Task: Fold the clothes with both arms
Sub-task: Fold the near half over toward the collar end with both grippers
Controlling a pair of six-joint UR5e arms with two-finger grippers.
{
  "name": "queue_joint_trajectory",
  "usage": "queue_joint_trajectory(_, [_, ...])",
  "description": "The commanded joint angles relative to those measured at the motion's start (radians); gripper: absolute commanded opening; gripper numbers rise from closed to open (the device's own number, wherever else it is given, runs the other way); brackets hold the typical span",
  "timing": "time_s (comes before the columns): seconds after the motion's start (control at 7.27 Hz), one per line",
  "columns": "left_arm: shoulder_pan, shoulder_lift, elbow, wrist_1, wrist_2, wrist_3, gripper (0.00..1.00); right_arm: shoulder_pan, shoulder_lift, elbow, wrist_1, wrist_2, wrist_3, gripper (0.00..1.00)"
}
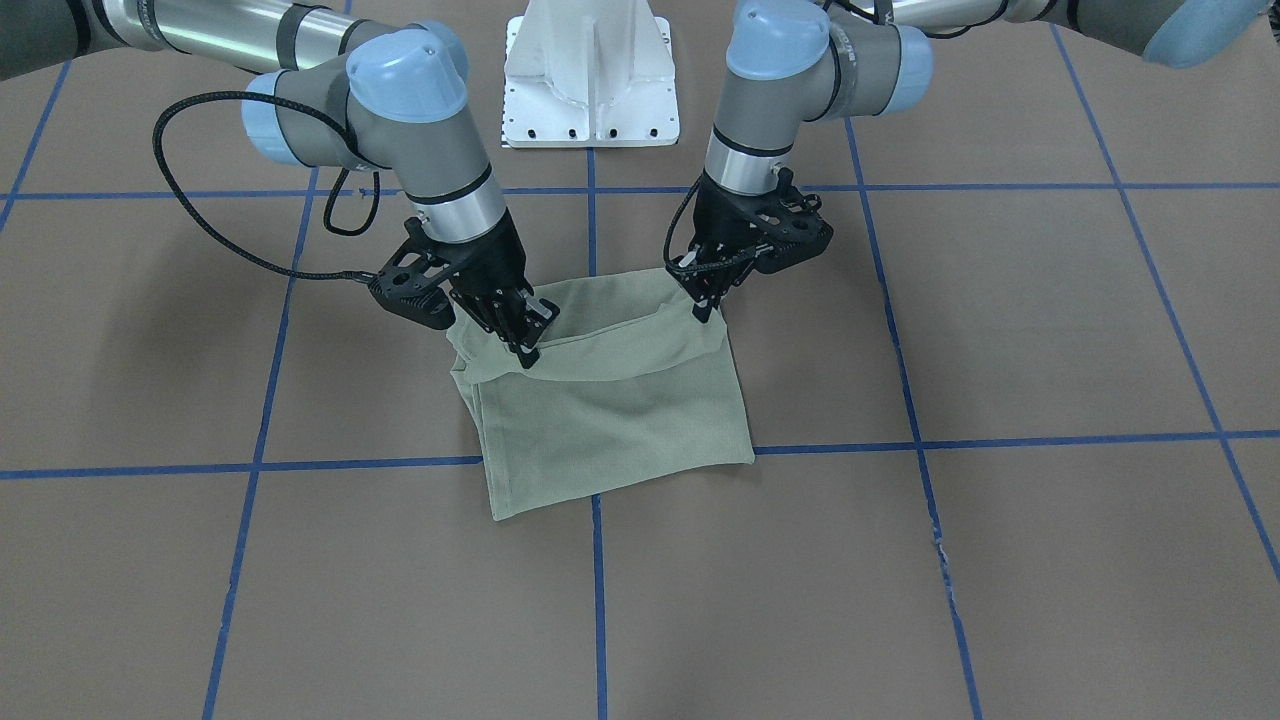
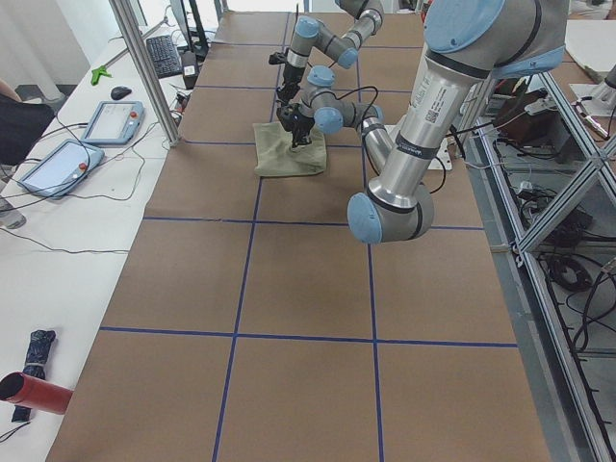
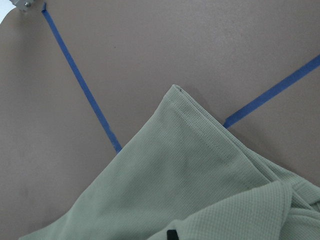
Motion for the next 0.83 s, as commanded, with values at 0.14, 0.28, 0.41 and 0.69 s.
queue_joint_trajectory(0.14, [-0.071, -0.099, 0.171, -0.036, 0.0, 0.053, 0.04, 0.019, 0.087, -0.166, 0.006, -0.001, -0.004, 0.41])
queue_joint_trajectory(0.28, [-0.1, -0.104, 0.242, -0.105, 0.002, 0.096, 0.99, 0.031, 0.118, -0.258, 0.083, -0.001, -0.005, 0.99])
queue_joint_trajectory(0.41, [-0.149, -0.104, 0.28, -0.119, 0.0, 0.116, 1.0, 0.054, 0.12, -0.336, 0.168, -0.001, 0.0, 1.0])
queue_joint_trajectory(0.69, [-0.21, -0.1, 0.297, -0.124, -0.047, 0.209, 1.0, 0.117, 0.127, -0.355, 0.176, 0.088, 0.003, 1.0])
